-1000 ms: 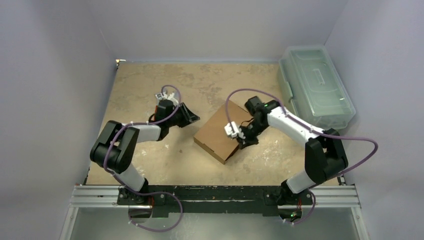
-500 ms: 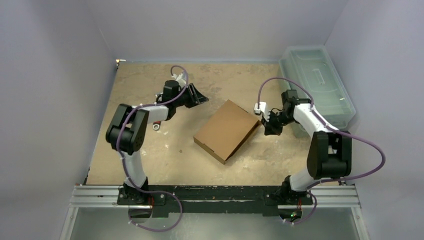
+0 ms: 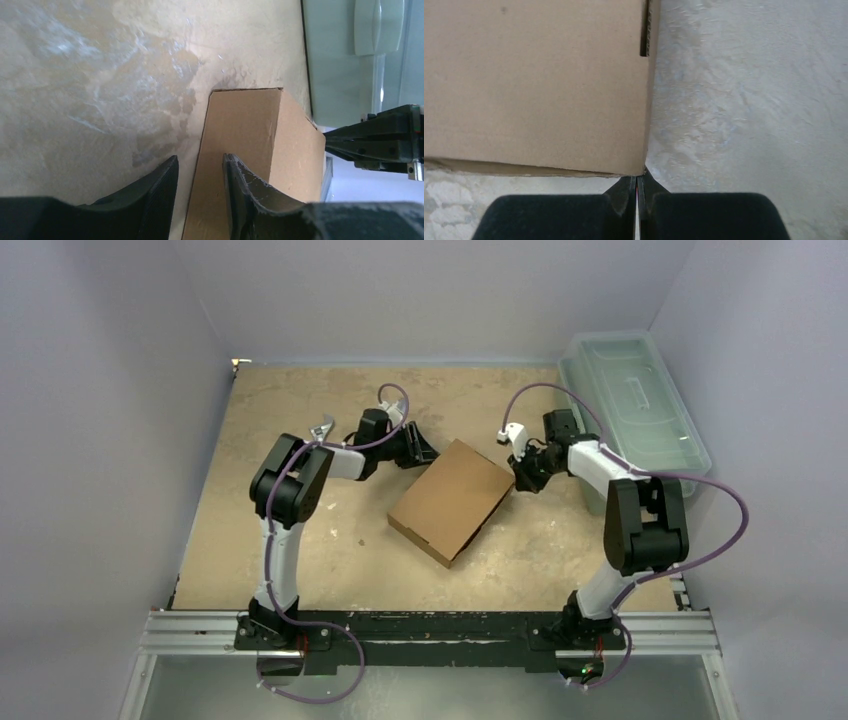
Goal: Fold the paper box
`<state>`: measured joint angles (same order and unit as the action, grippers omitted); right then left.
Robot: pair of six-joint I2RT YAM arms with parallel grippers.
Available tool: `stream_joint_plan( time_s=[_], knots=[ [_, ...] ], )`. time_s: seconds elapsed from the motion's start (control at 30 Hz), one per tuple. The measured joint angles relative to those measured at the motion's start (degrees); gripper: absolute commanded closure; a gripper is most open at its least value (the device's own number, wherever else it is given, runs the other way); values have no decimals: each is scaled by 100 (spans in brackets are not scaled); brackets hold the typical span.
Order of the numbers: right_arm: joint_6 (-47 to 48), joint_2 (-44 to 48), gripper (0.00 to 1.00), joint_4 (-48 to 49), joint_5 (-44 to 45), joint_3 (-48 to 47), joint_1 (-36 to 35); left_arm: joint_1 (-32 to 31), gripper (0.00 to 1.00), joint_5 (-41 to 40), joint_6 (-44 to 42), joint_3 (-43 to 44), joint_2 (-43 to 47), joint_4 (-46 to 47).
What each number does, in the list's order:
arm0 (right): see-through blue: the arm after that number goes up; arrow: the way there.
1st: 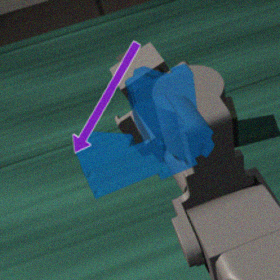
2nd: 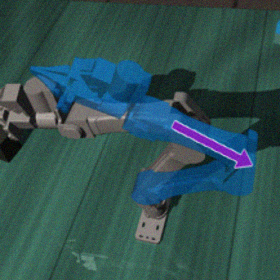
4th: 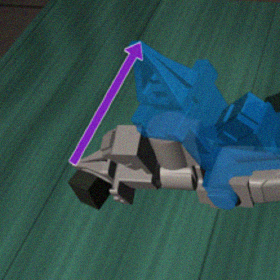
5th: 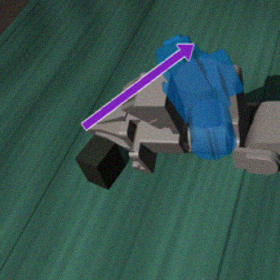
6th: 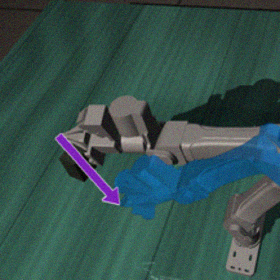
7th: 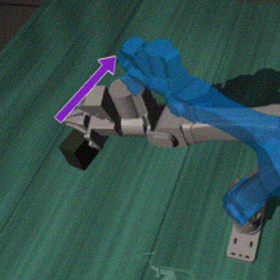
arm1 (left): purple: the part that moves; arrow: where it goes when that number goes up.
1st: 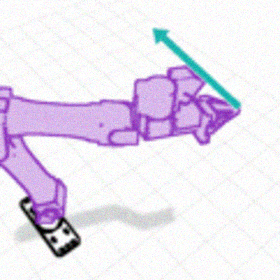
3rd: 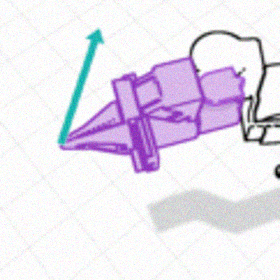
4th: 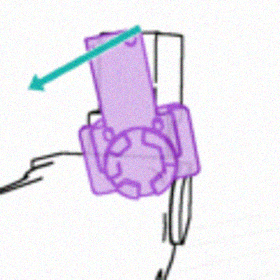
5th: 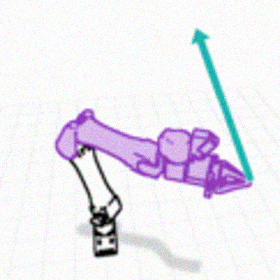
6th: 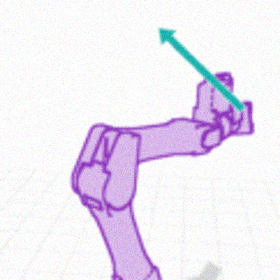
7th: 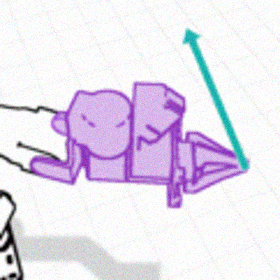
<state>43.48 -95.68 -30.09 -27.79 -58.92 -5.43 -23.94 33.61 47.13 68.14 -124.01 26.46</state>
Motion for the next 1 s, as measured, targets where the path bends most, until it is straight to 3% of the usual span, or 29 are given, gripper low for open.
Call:
stream_joint_plan(
  time_s=[0.23, 0.4, 0.57, 0.73, 1.0],
  knots=[
    [-1027, -251, 97, 391, 483, -389, -306, -2, 61, -468, -66, -186, 118, 162],
    [-1211, -160, 96, 782, 623, -313, -313, 2, 60, -761, 33, -433, 328, 175],
    [-1102, 450, 94, 903, 439, -131, -186, 31, 52, -826, 87, -721, 748, -74],
    [-767, 1113, 93, 892, 201, -50, -125, 203, 51, -977, 20, -920, 1523, -302],
    [76, 1165, 93, 164, -157, -28, -116, 431, 52, -1333, -479, -1534, 3230, -787]
  ],
)
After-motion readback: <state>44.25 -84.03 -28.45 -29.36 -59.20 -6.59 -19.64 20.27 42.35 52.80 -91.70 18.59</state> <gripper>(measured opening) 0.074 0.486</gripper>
